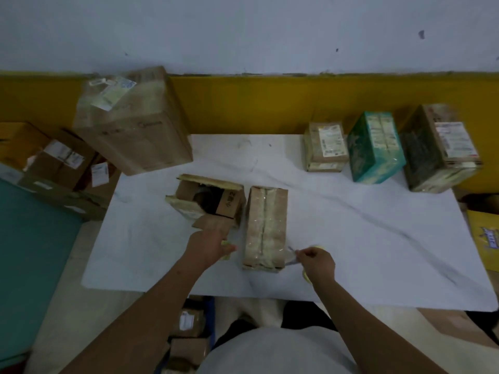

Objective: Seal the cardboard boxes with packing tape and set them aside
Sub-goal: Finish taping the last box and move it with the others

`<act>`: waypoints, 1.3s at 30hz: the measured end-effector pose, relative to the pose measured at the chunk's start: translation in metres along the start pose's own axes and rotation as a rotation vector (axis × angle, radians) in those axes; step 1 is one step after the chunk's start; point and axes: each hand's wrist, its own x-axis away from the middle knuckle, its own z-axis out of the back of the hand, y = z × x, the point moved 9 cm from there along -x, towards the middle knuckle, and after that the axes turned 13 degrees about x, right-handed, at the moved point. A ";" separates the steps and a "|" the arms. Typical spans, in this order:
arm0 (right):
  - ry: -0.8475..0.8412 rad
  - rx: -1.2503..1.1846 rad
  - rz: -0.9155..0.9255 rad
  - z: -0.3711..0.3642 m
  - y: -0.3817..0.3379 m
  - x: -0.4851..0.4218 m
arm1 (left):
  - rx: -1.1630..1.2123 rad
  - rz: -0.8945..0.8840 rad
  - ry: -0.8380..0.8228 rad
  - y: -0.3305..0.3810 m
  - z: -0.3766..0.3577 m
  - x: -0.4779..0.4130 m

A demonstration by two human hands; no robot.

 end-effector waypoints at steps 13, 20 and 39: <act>-0.045 0.117 -0.026 -0.030 -0.009 0.001 | -0.093 -0.082 -0.018 0.033 -0.023 -0.010; -0.030 0.142 -0.057 0.002 0.006 0.006 | -0.034 -0.049 -0.032 0.030 -0.027 -0.007; 0.096 0.479 0.234 0.019 -0.053 0.033 | 0.098 -0.071 -0.099 0.101 -0.053 -0.007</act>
